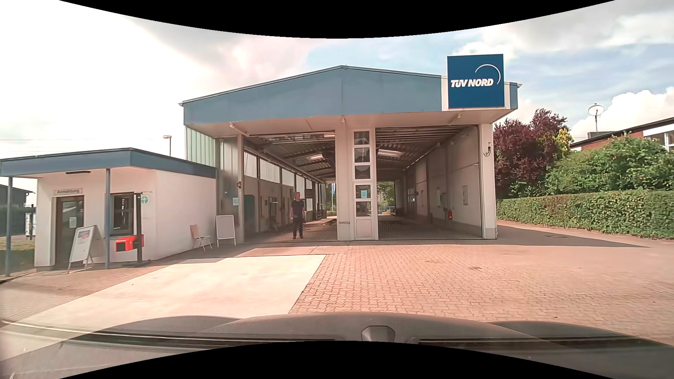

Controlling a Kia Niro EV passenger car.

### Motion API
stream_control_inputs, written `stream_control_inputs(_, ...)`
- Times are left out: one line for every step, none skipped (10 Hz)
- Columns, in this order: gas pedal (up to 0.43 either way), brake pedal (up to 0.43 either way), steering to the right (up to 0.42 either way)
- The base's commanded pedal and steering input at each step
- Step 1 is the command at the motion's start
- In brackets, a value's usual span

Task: Follow the waypoints while adhering to traffic rules and regulations

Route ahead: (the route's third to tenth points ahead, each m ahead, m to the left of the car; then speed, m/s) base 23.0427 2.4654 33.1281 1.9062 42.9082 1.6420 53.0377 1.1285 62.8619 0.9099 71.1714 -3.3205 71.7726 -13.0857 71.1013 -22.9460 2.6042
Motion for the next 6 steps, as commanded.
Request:
stream_control_inputs(0.000,0.000,0.357)
stream_control_inputs(0.000,0.000,0.380)
stream_control_inputs(0.008,0.000,0.401)
stream_control_inputs(0.008,0.000,0.425)
stream_control_inputs(0.008,0.000,0.440)
stream_control_inputs(0.008,0.000,0.453)
